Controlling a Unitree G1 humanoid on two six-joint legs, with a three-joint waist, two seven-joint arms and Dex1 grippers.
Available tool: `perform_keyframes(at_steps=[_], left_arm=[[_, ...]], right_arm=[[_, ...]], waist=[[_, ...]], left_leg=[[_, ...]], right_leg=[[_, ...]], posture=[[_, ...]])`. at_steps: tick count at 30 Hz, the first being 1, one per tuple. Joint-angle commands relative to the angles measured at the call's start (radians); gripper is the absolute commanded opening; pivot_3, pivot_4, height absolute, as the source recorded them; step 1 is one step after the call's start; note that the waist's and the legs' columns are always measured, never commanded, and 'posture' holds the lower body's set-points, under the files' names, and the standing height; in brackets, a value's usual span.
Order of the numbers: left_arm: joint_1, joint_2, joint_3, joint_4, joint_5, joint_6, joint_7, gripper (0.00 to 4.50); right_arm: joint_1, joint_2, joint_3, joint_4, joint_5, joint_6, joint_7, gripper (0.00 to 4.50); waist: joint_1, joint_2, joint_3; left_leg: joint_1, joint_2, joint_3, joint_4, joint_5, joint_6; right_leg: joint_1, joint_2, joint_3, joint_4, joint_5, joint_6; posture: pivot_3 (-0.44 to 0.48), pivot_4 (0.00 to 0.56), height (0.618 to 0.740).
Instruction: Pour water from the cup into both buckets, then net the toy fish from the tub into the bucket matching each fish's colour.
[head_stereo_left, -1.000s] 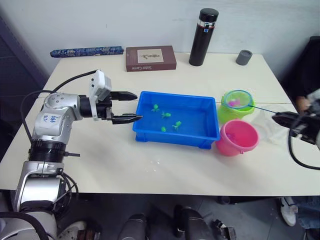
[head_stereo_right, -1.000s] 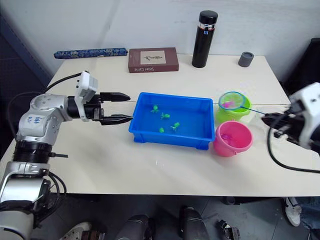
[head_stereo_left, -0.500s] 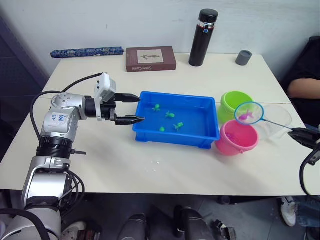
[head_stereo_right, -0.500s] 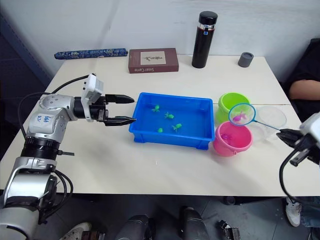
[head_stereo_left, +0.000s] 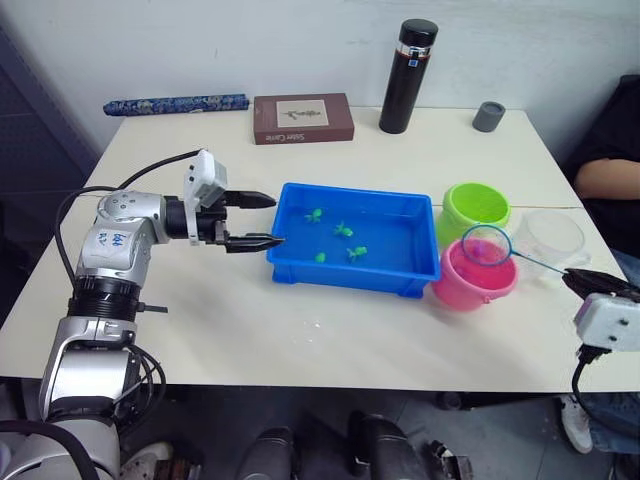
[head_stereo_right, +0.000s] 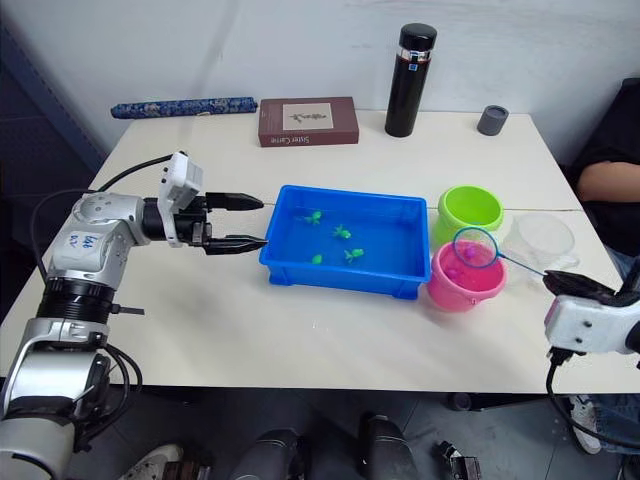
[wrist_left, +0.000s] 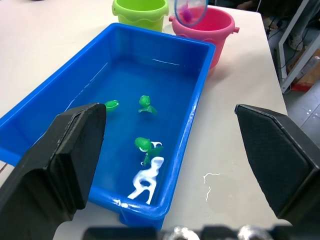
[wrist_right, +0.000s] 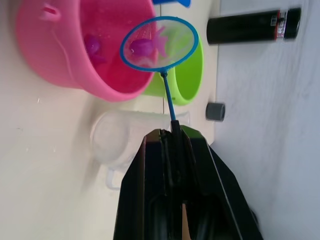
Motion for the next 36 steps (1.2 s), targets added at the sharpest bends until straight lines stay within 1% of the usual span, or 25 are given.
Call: perform_keyframes(at_steps=[1, 4, 6, 11, 15, 20, 23, 24, 26, 31, 36], left_arm=[[0.0, 0.012, 0.02, -0.039, -0.004, -0.002, 0.001, 4.44], [0.001, 0.011, 0.021, -0.04, -0.005, 0.0, 0.003, 4.44], [0.002, 0.01, 0.022, -0.042, -0.006, -0.001, 0.004, 4.44], [-0.001, 0.007, 0.021, -0.042, -0.007, 0.001, 0.004, 4.44], [-0.007, 0.011, 0.02, -0.038, -0.008, 0.006, -0.003, 4.44], [-0.013, 0.017, 0.031, -0.038, -0.024, 0.033, -0.012, 4.44], [-0.01, 0.018, 0.036, -0.041, -0.024, 0.037, -0.012, 4.44], [-0.008, 0.018, 0.039, -0.045, -0.025, 0.038, -0.01, 4.44], [-0.001, 0.018, 0.046, -0.052, -0.024, 0.038, -0.001, 4.44], [0.026, 0.032, 0.051, -0.07, 0.001, 0.014, 0.03, 4.44], [0.073, 0.05, 0.06, -0.145, -0.013, 0.035, 0.044, 4.44]], right_arm=[[0.011, -0.024, -0.064, 0.042, -0.109, -0.14, -0.117, 0.0], [0.023, -0.015, -0.099, 0.06, -0.224, -0.215, -0.228, 0.0], [0.03, -0.009, -0.114, 0.063, -0.269, -0.234, -0.279, 0.0], [0.065, 0.007, -0.127, 0.05, -0.295, -0.248, -0.339, 0.0], [0.052, -0.001, -0.121, 0.006, -0.233, -0.206, -0.319, 0.0], [0.006, -0.037, -0.115, -0.06, -0.116, -0.148, -0.249, 0.0], [-0.046, -0.074, -0.084, -0.091, -0.046, -0.092, -0.193, 0.0], [-0.073, -0.088, -0.062, -0.102, -0.017, -0.065, -0.17, 0.0], [-0.137, -0.093, 0.011, -0.145, 0.073, 0.065, -0.108, 0.0], [-0.33, -0.054, 0.246, -0.274, 0.354, 0.504, 0.049, 0.0], [-0.462, -0.074, 0.357, -0.293, 0.505, 0.804, 0.183, 0.0]], waist=[[-0.001, 0.0, 0.0], [-0.001, 0.0, 0.0], [-0.001, 0.0, 0.0], [-0.002, 0.0, 0.0], [-0.002, 0.0, 0.0], [-0.004, 0.0, 0.0], [-0.004, 0.0, 0.0], [-0.005, 0.0, 0.0], [-0.005, 0.0, 0.0], [-0.008, 0.0, 0.0], [-0.002, 0.0, 0.0]], left_leg=[[0.0, 0.0, 0.0, 0.0, 0.0, 0.0], [0.0, 0.0, 0.0, 0.0, 0.0, 0.0], [0.0, 0.0, 0.0, 0.0, 0.0, 0.0], [0.001, 0.0, 0.001, 0.0, 0.0, 0.0], [0.001, 0.0, 0.002, 0.0, 0.0, 0.0], [0.002, 0.001, 0.002, 0.0, 0.0, 0.0], [0.002, 0.001, 0.002, 0.0, 0.0, 0.0], [0.002, 0.001, 0.002, 0.0, 0.0, 0.0], [0.002, 0.001, 0.002, 0.001, 0.001, 0.0], [0.002, 0.001, 0.001, 0.001, 0.001, 0.0], [0.001, 0.001, 0.001, 0.002, 0.001, 0.001]], right_leg=[[0.0, 0.0, 0.0, 0.0, 0.0, 0.0], [0.0, 0.0, 0.0, 0.0, 0.0, 0.0], [0.0, 0.0, 0.001, 0.001, 0.0, 0.0], [0.0, 0.0, 0.001, 0.001, 0.0, 0.0], [0.0, 0.0, 0.002, 0.001, 0.0, 0.0], [0.001, 0.001, 0.002, 0.002, 0.0, 0.0], [0.001, 0.001, 0.002, 0.002, 0.0, 0.0], [0.001, 0.001, 0.002, 0.002, 0.0, 0.0], [0.001, 0.0, 0.002, 0.002, 0.0, 0.0], [0.001, 0.0, 0.001, 0.003, 0.0, 0.0], [0.001, 0.0, 0.001, 0.003, 0.0, 0.0]], posture=[[0.0, 0.15, 0.74], [0.0, 0.15, 0.74], [0.0, 0.15, 0.74], [0.0, 0.15, 0.74], [0.0, 0.15, 0.74], [0.0, 0.15, 0.74], [0.0, 0.15, 0.74], [0.0, 0.15, 0.74], [0.0, 0.15, 0.74], [0.0, 0.15, 0.74], [0.0, 0.15, 0.74]])
